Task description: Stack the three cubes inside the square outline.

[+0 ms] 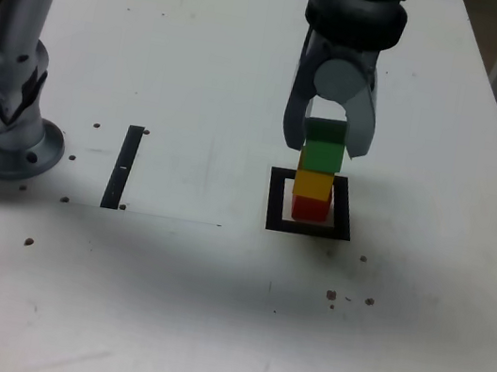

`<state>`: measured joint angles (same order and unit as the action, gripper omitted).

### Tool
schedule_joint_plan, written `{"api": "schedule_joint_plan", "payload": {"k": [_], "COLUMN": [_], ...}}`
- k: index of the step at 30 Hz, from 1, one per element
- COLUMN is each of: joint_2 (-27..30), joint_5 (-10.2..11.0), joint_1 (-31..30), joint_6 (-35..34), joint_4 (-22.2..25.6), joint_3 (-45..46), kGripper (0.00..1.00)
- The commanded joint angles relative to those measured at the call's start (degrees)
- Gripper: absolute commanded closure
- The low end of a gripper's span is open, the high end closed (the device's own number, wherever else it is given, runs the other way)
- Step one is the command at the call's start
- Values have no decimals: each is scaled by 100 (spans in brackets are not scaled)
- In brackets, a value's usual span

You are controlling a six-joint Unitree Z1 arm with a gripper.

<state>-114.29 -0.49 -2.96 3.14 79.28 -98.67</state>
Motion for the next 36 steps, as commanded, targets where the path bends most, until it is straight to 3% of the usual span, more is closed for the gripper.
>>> {"api": "schedule_joint_plan", "payload": {"k": [1,16,27,36], "joint_2": [-13,324,1117,1942], "joint_5": [6,130,356,386], "joint_1": [-12,-12,-8,110], "joint_6": [12,-12,-194,-280], "joint_4": [-39,-97,-72,-185], "joint_3": [38,257,817,1960], "kGripper": [1,0,0,0]}}
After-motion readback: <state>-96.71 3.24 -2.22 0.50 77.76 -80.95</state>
